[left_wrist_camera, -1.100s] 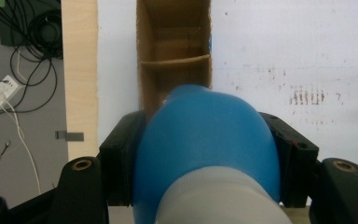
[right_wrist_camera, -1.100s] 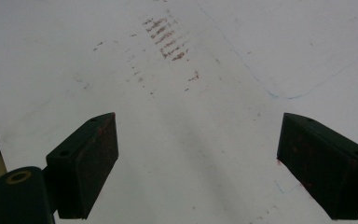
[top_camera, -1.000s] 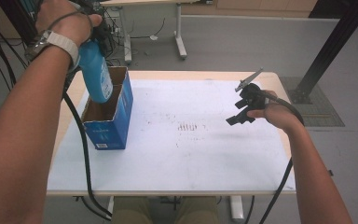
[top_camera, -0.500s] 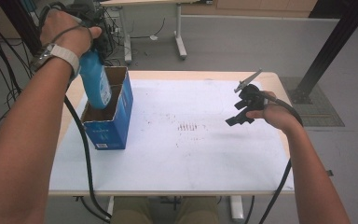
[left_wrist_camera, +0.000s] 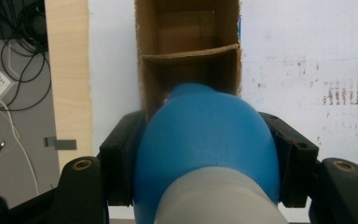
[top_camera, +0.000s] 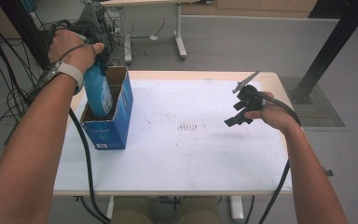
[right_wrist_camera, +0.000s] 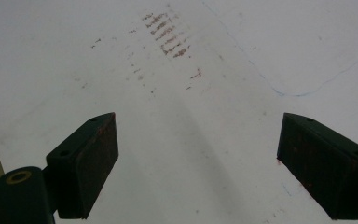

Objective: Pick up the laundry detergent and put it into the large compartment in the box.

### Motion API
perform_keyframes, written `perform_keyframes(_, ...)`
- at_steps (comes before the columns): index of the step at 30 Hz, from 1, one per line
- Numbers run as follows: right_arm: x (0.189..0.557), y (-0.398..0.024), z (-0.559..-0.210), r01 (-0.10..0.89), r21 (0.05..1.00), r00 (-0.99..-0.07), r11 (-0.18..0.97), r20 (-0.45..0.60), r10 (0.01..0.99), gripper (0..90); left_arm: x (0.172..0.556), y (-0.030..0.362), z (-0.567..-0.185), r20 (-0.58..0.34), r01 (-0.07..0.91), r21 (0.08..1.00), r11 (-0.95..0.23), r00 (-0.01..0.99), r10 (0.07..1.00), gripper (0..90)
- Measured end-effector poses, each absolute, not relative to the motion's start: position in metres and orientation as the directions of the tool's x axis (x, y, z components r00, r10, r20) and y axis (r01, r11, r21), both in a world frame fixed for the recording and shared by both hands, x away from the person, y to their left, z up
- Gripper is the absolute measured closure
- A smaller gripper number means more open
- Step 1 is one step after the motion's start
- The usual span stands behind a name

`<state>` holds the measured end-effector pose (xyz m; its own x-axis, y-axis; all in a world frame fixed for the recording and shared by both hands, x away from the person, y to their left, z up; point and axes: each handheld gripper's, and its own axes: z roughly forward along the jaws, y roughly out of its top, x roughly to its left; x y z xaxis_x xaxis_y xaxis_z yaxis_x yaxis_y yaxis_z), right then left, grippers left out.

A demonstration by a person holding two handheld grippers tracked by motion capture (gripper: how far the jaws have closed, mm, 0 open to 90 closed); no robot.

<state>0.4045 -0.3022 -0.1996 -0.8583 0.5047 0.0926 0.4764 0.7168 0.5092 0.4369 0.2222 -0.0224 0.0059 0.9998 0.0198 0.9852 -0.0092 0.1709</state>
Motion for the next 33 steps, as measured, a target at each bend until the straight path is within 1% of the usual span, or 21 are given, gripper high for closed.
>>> perform_keyframes(5,0.405,-0.302,-0.201,0.475,0.509,-0.86,0.718,0.094,0.502,12.5,0.441,0.223,-0.031,0.02,0.988,0.153,-0.016,0.013,1.0,37.6)
perform_keyframes(6,0.405,-0.302,-0.201,0.475,0.509,-0.86,0.718,0.093,0.502,12.5,0.44,0.223,-0.033,0.022,0.987,0.161,-0.016,0.012,1.0,37.6)
perform_keyframes(8,0.405,-0.303,-0.202,0.478,0.508,-0.858,0.716,0.096,0.505,12.5,0.442,0.222,-0.036,0.026,0.989,0.149,-0.02,0.017,1.0,37.6)
perform_keyframes(10,0.405,-0.304,-0.203,0.48,0.506,-0.857,0.716,0.098,0.506,12.5,0.44,0.222,-0.04,0.029,0.986,0.165,-0.028,0.023,0.999,37.6)
perform_keyframes(15,0.405,-0.303,-0.205,0.482,0.505,-0.856,0.716,0.099,0.507,12.5,0.445,0.223,-0.051,0.029,0.989,0.143,-0.033,0.029,0.999,37.6)
perform_keyframes(33,0.407,-0.302,-0.209,0.492,0.497,-0.853,0.715,0.111,0.51,12.5,0.45,0.223,-0.092,0.03,0.991,0.128,-0.047,0.044,0.999,37.7)
